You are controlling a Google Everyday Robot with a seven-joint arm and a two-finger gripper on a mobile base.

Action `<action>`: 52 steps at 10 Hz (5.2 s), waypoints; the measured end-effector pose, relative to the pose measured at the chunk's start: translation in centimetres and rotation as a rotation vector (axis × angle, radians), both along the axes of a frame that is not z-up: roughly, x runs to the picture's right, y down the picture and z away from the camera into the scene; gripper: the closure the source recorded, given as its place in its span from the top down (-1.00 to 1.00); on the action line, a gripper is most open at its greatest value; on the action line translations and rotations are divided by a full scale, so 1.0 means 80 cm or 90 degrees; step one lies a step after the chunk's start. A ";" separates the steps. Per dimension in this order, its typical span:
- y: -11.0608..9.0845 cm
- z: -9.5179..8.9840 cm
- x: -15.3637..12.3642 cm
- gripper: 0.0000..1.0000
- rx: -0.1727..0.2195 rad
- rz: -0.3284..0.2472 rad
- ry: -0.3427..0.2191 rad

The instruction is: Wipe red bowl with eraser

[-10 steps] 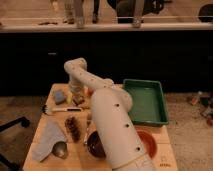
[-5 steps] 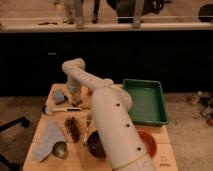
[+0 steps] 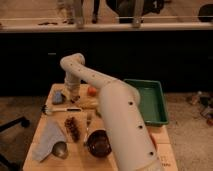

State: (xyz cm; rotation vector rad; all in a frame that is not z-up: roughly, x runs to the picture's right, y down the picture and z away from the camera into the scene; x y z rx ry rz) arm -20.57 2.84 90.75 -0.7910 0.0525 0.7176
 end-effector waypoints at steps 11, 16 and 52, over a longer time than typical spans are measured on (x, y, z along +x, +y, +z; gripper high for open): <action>0.028 -0.161 0.047 -1.00 0.099 0.027 0.007; 0.066 -0.194 0.095 -1.00 0.099 0.060 0.034; 0.217 -0.264 0.359 -1.00 0.071 0.304 0.234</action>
